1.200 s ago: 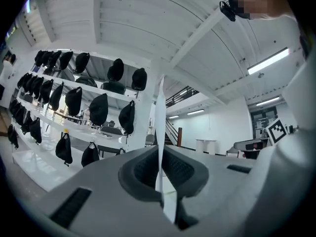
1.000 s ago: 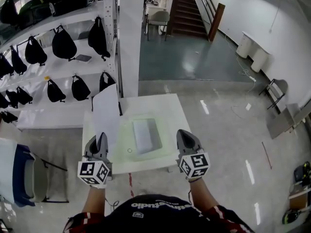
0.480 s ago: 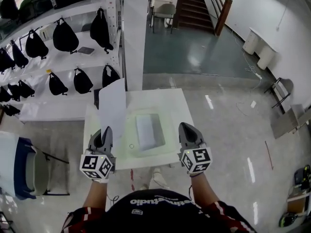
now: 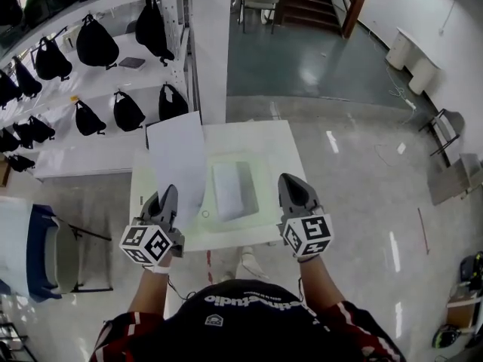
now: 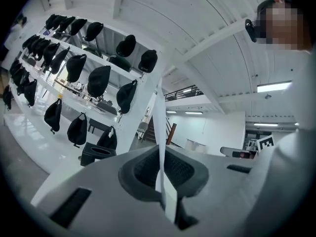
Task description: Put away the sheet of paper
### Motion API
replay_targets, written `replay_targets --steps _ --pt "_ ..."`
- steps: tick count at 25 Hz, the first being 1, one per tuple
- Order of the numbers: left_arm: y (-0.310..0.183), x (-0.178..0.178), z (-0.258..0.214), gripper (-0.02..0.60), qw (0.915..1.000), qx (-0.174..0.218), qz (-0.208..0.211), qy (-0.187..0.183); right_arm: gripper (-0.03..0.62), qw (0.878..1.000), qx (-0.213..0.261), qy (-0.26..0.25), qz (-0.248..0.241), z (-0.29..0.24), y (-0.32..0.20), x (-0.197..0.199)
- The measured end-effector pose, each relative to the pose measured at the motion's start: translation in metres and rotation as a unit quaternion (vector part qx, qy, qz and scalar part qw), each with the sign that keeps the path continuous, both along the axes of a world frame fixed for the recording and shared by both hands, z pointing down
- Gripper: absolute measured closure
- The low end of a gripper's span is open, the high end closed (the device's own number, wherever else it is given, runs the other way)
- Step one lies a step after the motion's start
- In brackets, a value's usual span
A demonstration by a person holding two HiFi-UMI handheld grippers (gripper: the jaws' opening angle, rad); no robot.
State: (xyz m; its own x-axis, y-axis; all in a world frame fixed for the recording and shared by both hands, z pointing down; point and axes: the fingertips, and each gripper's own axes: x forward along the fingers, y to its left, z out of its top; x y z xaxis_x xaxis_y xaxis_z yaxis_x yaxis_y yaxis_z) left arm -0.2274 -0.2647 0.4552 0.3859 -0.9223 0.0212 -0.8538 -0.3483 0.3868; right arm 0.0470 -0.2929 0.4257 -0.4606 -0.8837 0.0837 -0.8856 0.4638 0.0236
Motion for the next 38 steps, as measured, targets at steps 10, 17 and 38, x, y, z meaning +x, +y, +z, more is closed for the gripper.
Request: replay_targets --steps 10,17,38 --pt "-0.015 -0.002 0.032 0.577 0.9982 -0.044 0.001 0.041 0.603 1.0 -0.01 0.0 -0.002 0.009 -0.003 0.008" --pt "-0.021 0.009 0.058 0.577 0.9961 -0.077 0.012 0.042 0.603 1.0 -0.023 0.002 -0.006 0.018 -0.008 0.01" --pt "-0.035 -0.005 0.152 0.577 0.97 -0.191 0.008 0.15 0.603 0.998 -0.062 0.026 -0.021 0.054 -0.027 -0.002"
